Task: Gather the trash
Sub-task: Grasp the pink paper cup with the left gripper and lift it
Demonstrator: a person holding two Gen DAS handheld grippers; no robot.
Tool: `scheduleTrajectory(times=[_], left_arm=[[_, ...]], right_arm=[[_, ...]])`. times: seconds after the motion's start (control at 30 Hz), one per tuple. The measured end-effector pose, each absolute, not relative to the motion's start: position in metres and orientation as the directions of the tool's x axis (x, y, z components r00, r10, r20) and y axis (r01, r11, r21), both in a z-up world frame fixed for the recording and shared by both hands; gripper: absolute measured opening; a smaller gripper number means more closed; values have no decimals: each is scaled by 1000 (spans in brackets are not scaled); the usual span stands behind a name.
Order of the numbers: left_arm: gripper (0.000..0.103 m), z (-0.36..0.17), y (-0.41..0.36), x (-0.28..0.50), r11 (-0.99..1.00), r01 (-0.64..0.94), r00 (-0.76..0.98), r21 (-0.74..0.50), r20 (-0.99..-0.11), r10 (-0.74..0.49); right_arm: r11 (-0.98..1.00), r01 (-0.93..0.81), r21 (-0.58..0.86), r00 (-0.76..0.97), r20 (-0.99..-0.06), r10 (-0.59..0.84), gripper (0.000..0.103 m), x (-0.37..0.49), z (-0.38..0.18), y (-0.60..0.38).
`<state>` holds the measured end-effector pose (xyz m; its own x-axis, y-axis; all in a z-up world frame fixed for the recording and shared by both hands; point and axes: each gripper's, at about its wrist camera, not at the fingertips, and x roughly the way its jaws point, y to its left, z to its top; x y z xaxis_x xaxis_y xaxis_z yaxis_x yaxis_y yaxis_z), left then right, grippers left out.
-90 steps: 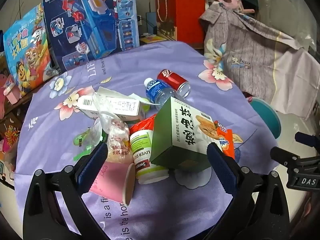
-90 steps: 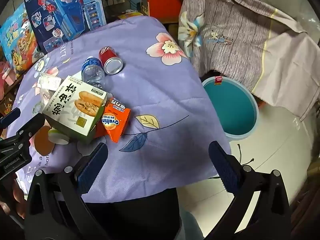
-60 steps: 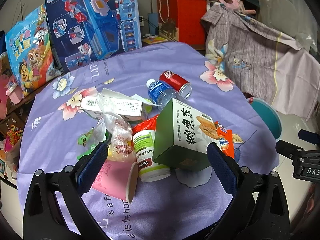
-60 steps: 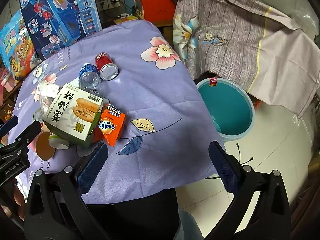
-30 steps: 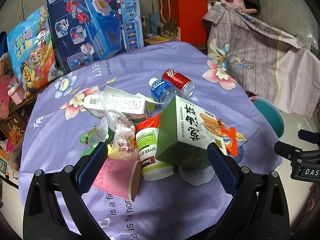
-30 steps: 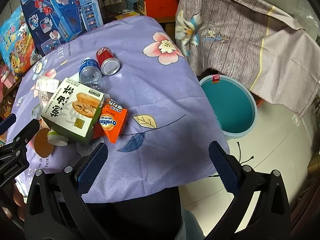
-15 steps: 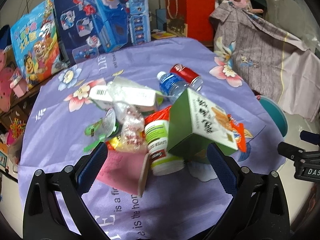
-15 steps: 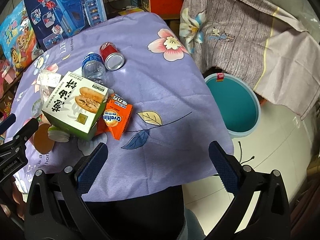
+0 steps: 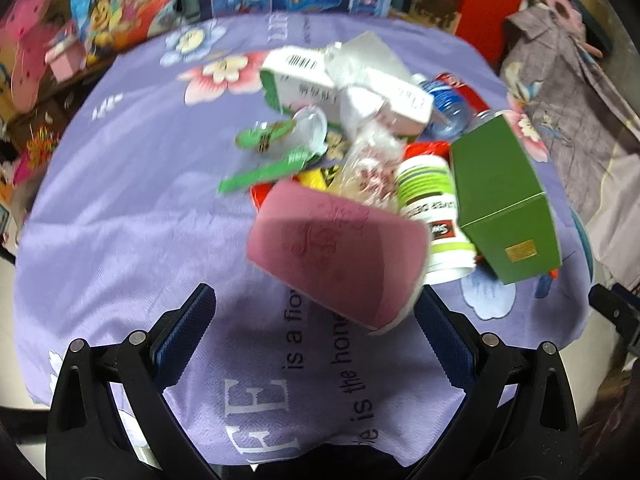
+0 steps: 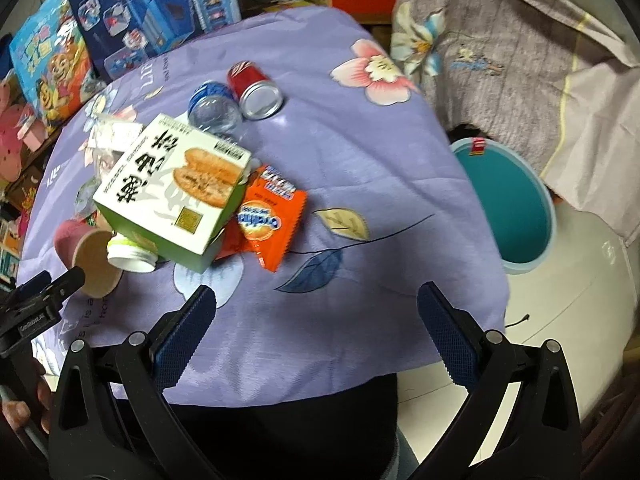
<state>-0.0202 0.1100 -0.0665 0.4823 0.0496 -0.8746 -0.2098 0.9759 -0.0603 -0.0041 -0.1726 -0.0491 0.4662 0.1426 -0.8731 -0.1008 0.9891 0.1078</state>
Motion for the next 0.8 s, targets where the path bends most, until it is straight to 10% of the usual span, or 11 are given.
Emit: scheduleTrajectory(times=[0.5,0.63,0.8], left_arm=[[96,-74,126,-21,960,-276,474,-39,-875,101],[74,-78,139,-26,953,-300,467,-49,-879,102],[21,-91,156,-25,943,-322,437,-79,-896,74]], right_arm=[[986,-139,96,442,-885,148,97,2,-57,-154],[983,-158,90,448,-881,152,97,4,-49,-148],[984,-159,82,464,-873,148,97,9,-36,-147]])
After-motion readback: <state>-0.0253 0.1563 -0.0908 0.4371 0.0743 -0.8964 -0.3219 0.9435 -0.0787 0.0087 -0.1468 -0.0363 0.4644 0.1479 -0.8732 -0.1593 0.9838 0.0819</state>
